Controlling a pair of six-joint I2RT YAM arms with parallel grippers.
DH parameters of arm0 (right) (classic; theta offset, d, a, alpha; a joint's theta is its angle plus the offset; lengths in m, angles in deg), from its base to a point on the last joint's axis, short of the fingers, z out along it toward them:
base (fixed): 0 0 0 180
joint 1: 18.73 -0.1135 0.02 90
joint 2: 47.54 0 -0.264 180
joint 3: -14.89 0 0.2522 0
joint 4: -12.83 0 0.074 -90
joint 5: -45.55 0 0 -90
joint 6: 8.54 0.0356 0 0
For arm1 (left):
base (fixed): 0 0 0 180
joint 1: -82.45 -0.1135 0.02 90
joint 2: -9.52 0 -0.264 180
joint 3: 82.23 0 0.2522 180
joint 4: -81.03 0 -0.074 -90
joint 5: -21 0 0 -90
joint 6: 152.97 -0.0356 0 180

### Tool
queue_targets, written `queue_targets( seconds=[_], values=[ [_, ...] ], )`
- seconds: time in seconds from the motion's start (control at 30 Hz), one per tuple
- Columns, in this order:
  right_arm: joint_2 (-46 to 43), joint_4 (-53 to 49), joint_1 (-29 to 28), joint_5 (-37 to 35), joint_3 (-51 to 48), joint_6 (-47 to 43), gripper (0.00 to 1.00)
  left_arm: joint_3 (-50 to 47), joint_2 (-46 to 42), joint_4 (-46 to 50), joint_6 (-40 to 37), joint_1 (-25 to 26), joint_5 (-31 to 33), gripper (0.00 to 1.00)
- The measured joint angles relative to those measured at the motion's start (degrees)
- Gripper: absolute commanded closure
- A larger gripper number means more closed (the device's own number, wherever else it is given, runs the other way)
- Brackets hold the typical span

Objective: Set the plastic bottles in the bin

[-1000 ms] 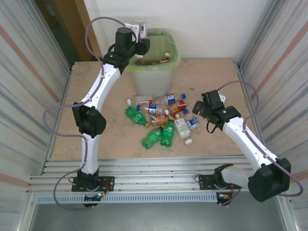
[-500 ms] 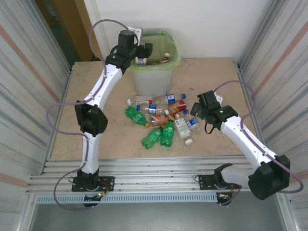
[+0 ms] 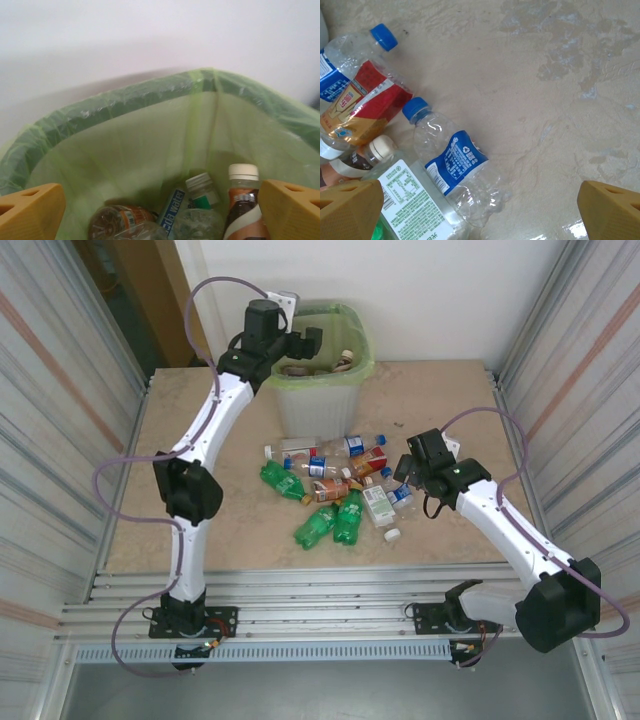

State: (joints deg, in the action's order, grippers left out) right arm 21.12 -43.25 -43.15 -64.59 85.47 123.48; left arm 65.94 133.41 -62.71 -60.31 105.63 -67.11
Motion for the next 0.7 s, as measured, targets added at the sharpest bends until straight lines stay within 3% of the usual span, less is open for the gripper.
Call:
queue_targets(
  seconds=[0.13,0.3,0.47,0.7],
  values=[
    [0.0,0.0,0.0,0.0,0.0,0.0,0.02,-4.2,-6.5,-0.4,-1.2,1.9,-0.4,0.01],
    [0.0,0.0,0.0,-0.3,0.0,0.0,0.02,-16.2,-19.8,-3.8,-1.4,4.1,-0.3,0.01],
    [0.0,0.3,-0.1,-0.7,0.0,0.0,0.02,-36.0,-36.2,-9.9,0.5,4.3,1.1,0.01],
    [0.0,0.7,-0.1,-0.9,0.0,0.0,0.02,-59.7,-52.4,-11.6,4.8,5.6,1.7,0.01]
  ],
)
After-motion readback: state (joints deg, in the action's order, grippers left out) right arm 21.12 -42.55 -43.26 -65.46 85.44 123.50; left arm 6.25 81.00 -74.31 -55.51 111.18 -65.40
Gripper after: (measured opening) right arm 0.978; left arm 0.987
